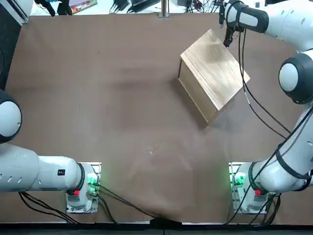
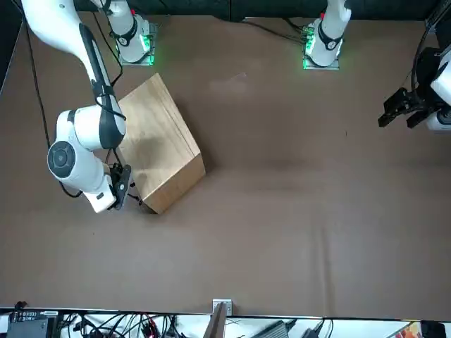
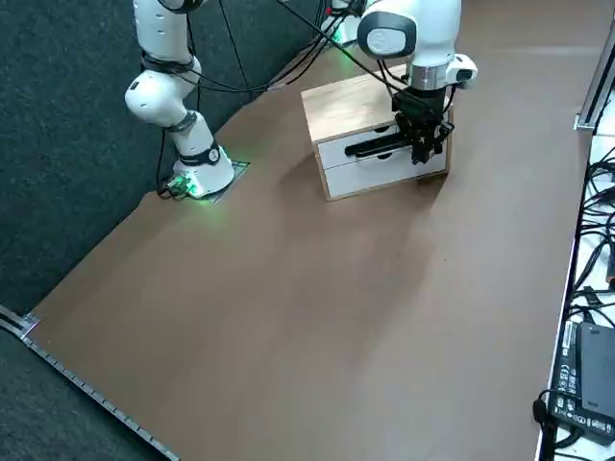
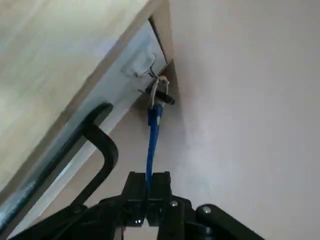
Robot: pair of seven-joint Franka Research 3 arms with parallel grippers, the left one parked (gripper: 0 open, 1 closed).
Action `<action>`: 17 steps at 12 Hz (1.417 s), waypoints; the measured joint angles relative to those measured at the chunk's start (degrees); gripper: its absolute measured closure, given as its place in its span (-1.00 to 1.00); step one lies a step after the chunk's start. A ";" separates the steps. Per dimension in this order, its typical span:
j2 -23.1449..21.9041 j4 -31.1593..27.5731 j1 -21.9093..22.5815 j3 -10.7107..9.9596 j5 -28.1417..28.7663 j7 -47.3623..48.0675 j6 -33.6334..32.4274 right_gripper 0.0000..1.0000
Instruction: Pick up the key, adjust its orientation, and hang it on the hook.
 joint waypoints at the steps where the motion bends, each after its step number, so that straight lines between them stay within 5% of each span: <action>1: -0.13 0.00 -0.01 -0.01 0.00 -0.04 -0.16 0.92; 17: -0.38 0.00 0.36 0.10 0.19 -0.35 -0.34 0.92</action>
